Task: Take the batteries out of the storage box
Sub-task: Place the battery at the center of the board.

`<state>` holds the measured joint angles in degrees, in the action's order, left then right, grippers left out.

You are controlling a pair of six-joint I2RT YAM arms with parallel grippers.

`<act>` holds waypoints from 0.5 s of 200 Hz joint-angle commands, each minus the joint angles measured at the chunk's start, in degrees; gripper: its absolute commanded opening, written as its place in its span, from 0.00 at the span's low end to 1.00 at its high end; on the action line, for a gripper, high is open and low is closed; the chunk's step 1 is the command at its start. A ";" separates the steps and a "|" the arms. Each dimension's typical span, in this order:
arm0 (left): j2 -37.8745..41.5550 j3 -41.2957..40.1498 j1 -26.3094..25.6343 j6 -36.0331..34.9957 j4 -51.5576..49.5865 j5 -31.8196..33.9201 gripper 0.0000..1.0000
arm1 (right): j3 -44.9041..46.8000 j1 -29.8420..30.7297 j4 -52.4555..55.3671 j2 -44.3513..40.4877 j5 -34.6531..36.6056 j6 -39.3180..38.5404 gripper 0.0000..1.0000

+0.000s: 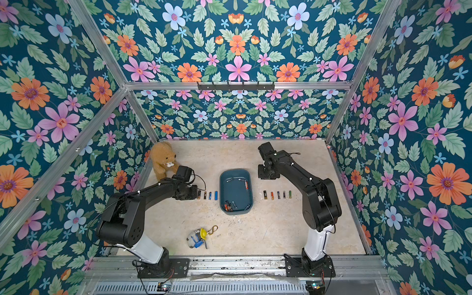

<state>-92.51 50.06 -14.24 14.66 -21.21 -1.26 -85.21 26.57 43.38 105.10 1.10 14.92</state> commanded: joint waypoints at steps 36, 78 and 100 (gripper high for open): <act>1.39 -0.06 0.14 -0.46 -0.76 0.09 0.29 | -0.44 0.12 1.14 -0.86 0.59 0.00 0.32; 3.49 0.60 0.11 -0.14 -1.79 0.18 0.30 | -3.07 2.45 2.89 -0.09 2.44 0.12 0.33; 4.85 1.88 0.17 0.30 -2.43 -0.28 0.30 | -5.52 4.00 4.15 0.95 3.38 0.61 0.33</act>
<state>-88.86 50.65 -14.20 14.68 -22.50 -1.26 -88.73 29.32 45.45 105.16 2.59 14.94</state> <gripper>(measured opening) 0.299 0.327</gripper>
